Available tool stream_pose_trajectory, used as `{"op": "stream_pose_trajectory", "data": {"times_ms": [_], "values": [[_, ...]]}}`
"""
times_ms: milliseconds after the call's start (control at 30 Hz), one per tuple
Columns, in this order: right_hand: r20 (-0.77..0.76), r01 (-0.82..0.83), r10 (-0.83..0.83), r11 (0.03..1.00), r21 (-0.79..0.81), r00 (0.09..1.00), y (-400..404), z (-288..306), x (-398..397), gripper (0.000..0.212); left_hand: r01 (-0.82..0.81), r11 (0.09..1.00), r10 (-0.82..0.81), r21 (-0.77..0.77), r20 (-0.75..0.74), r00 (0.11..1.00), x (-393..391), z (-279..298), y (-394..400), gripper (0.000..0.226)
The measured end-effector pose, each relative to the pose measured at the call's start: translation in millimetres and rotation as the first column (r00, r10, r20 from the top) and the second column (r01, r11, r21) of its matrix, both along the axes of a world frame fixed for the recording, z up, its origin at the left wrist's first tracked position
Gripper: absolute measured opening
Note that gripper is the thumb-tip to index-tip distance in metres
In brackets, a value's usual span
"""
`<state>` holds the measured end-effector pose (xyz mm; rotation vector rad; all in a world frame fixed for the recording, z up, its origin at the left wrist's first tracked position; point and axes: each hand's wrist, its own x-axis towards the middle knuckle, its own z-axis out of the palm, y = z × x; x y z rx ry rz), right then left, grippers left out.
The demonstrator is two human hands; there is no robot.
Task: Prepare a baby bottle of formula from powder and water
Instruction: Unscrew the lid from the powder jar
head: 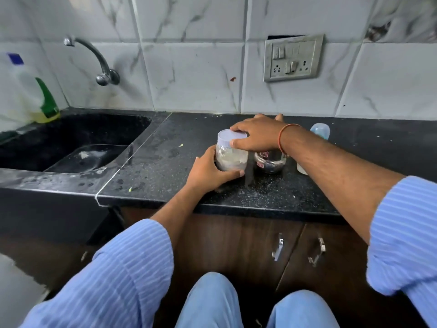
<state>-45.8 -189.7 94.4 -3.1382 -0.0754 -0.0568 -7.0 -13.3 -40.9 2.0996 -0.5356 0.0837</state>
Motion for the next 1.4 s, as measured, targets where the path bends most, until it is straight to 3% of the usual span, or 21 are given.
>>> {"op": "stream_pose_trajectory", "data": {"times_ms": [133,267,433,667,767,967,1033,1133,1200,1300,1400], "values": [[0.008,-0.028,0.029,0.996,-0.09,1.0,11,9,2,0.058,-0.013,0.998,0.011,0.055,0.035,0.999,-3,3,-2,0.109],[0.025,-0.017,0.019,0.995,-0.095,1.0,22,9,10,0.073,-0.034,0.996,0.031,0.078,0.046,0.998,2,0,-3,0.103],[0.041,-0.01,0.018,0.986,-0.167,0.999,30,10,16,0.064,-0.043,0.996,0.042,0.078,0.018,0.999,9,-4,-5,0.094],[0.008,-0.013,0.015,0.989,-0.146,1.0,26,12,20,0.064,-0.069,0.994,0.067,0.079,0.032,0.997,14,-7,-7,0.094],[-0.046,-0.058,0.056,0.997,-0.041,0.997,24,18,17,0.061,-0.05,0.996,0.048,0.078,0.018,0.999,17,-8,-6,0.091],[-0.225,-0.171,0.181,0.983,0.064,0.957,16,35,12,0.075,-0.023,0.996,0.022,0.088,0.013,1.0,22,-12,-7,0.091],[-0.216,-0.161,0.176,0.983,0.087,0.96,20,37,11,0.08,-0.021,0.996,0.02,0.088,0.01,1.0,23,-14,-8,0.093],[-0.095,-0.081,0.071,0.991,-0.111,0.993,27,37,16,0.094,-0.033,0.993,0.028,0.116,0.04,0.999,21,-11,-8,0.094],[-0.112,-0.014,-0.01,0.977,-0.214,0.994,32,38,18,0.099,-0.038,0.991,0.032,0.126,0.048,0.998,18,-8,-7,0.094],[-0.157,-0.027,0.01,0.994,-0.107,0.987,40,42,21,0.075,-0.038,0.992,0.034,0.12,0.036,0.999,16,-6,-7,0.093],[-0.207,-0.032,0.021,0.998,-0.051,0.978,42,48,23,0.088,-0.028,0.993,0.026,0.118,0.022,0.999,16,-7,-7,0.095]]}}
